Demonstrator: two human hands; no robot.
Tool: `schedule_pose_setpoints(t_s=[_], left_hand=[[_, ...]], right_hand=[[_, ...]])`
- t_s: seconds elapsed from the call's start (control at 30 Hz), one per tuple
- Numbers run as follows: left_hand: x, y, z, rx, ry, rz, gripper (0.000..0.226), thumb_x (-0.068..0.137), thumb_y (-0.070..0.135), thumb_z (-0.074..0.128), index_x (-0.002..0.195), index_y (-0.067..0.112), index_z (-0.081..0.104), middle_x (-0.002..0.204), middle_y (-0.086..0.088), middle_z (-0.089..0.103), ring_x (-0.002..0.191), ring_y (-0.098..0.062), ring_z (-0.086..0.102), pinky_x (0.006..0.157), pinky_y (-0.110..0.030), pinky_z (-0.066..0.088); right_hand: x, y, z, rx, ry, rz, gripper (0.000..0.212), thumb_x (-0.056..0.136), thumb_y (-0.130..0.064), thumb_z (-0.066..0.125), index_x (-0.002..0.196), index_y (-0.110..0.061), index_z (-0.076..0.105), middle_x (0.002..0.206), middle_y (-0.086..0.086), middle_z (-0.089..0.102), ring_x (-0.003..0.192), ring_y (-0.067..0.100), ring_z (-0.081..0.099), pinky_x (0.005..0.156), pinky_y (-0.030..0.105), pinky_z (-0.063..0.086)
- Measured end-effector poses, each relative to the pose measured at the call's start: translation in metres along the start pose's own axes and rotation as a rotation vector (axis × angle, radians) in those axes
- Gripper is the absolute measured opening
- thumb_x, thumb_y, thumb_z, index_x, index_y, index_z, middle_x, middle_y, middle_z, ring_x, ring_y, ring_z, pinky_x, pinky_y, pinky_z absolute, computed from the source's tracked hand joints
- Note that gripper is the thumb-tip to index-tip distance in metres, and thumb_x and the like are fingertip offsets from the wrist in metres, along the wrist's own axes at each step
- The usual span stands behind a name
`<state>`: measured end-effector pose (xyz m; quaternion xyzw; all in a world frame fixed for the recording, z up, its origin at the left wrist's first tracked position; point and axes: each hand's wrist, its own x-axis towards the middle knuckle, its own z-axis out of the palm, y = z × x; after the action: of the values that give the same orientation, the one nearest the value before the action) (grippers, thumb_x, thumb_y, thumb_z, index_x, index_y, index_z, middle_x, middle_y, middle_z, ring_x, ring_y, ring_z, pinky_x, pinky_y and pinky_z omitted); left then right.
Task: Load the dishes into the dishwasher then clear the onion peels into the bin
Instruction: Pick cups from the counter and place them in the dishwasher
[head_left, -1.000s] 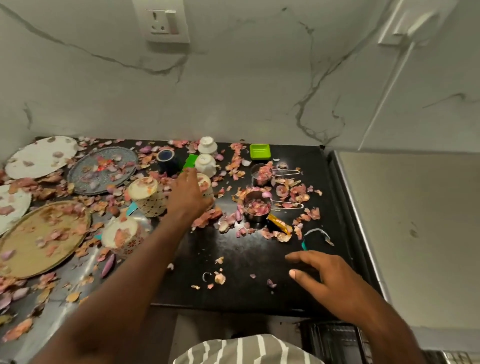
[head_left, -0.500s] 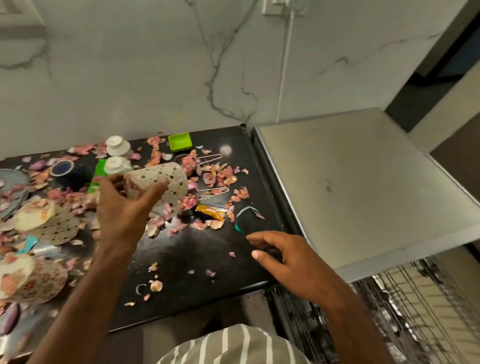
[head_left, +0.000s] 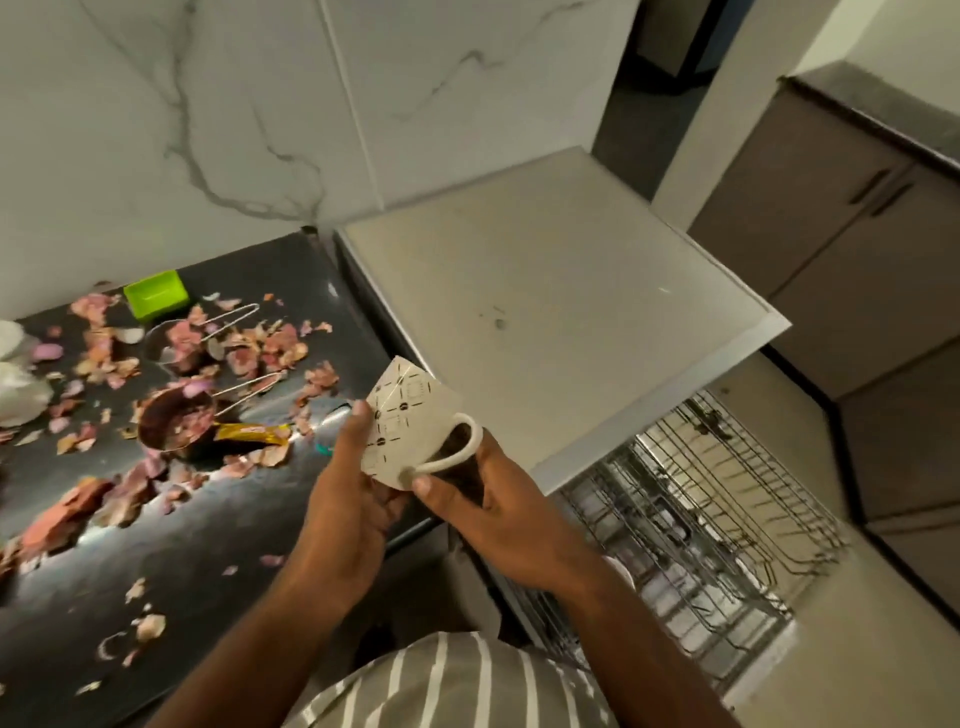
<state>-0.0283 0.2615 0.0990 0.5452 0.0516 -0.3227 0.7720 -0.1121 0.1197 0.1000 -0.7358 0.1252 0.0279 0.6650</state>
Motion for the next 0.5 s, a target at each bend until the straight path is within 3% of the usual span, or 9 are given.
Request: schedule_pose_setpoints(t_s=[0.1, 0.23, 0.33, 0.4, 0.43, 0.5], left_hand=[[0.001, -0.013, 0.015, 0.126, -0.064, -0.028, 0.047, 0.102, 0.049, 0.048, 0.133, 0.017, 0.063, 0.122, -0.011, 0.075, 0.114, -0.026, 0.073, 0.091, -0.034, 0.061], [0.003, -0.037, 0.028, 0.282, -0.197, -0.069, 0.051, 0.100, 0.059, 0.057, 0.131, 0.020, 0.065, 0.128, -0.012, 0.072, 0.119, -0.031, 0.069, 0.102, -0.050, 0.051], [0.006, -0.048, 0.037, 0.414, -0.275, -0.118, 0.051, 0.096, 0.063, 0.058, 0.108, 0.016, 0.074, 0.108, -0.015, 0.076, 0.097, -0.030, 0.074, 0.082, -0.040, 0.058], [0.010, -0.056, 0.037, 0.618, -0.310, -0.072, 0.050, 0.092, 0.066, 0.060, 0.090, 0.019, 0.074, 0.090, -0.013, 0.075, 0.074, -0.026, 0.071, 0.063, -0.033, 0.057], [0.012, -0.059, 0.031, 0.807, -0.368, -0.028, 0.045, 0.093, 0.064, 0.060, 0.088, 0.021, 0.073, 0.086, -0.009, 0.074, 0.071, -0.021, 0.070, 0.062, -0.031, 0.057], [0.015, -0.061, 0.017, 1.248, -0.503, 0.064, 0.034, 0.099, 0.058, 0.055, 0.097, 0.028, 0.071, 0.091, 0.005, 0.074, 0.080, -0.007, 0.070, 0.075, -0.029, 0.058]], right_hand=[[-0.003, 0.006, -0.008, 0.102, 0.142, 0.011, 0.056, 0.096, -0.043, 0.072, 0.145, -0.039, 0.046, 0.135, -0.015, 0.066, 0.125, 0.005, 0.063, 0.105, 0.034, 0.055], [-0.008, 0.013, -0.027, 0.350, 0.322, 0.093, 0.043, 0.097, -0.032, 0.073, 0.137, -0.026, 0.058, 0.123, 0.001, 0.074, 0.112, 0.021, 0.073, 0.097, 0.045, 0.060], [-0.017, 0.027, -0.052, 0.517, 0.420, 0.138, 0.041, 0.094, -0.027, 0.075, 0.132, -0.020, 0.061, 0.117, 0.008, 0.076, 0.106, 0.027, 0.075, 0.089, 0.044, 0.062], [-0.027, 0.036, -0.074, 0.574, 0.495, 0.160, 0.055, 0.085, -0.031, 0.082, 0.132, -0.018, 0.057, 0.120, 0.011, 0.074, 0.103, 0.029, 0.076, 0.083, 0.045, 0.063], [-0.032, 0.041, -0.086, 0.593, 0.532, 0.164, 0.060, 0.082, -0.032, 0.082, 0.133, -0.016, 0.054, 0.122, 0.013, 0.072, 0.102, 0.029, 0.076, 0.080, 0.044, 0.063], [-0.046, 0.049, -0.110, 0.595, 0.586, 0.140, 0.060, 0.078, -0.029, 0.076, 0.133, -0.016, 0.053, 0.122, 0.011, 0.073, 0.101, 0.028, 0.076, 0.077, 0.040, 0.063]])
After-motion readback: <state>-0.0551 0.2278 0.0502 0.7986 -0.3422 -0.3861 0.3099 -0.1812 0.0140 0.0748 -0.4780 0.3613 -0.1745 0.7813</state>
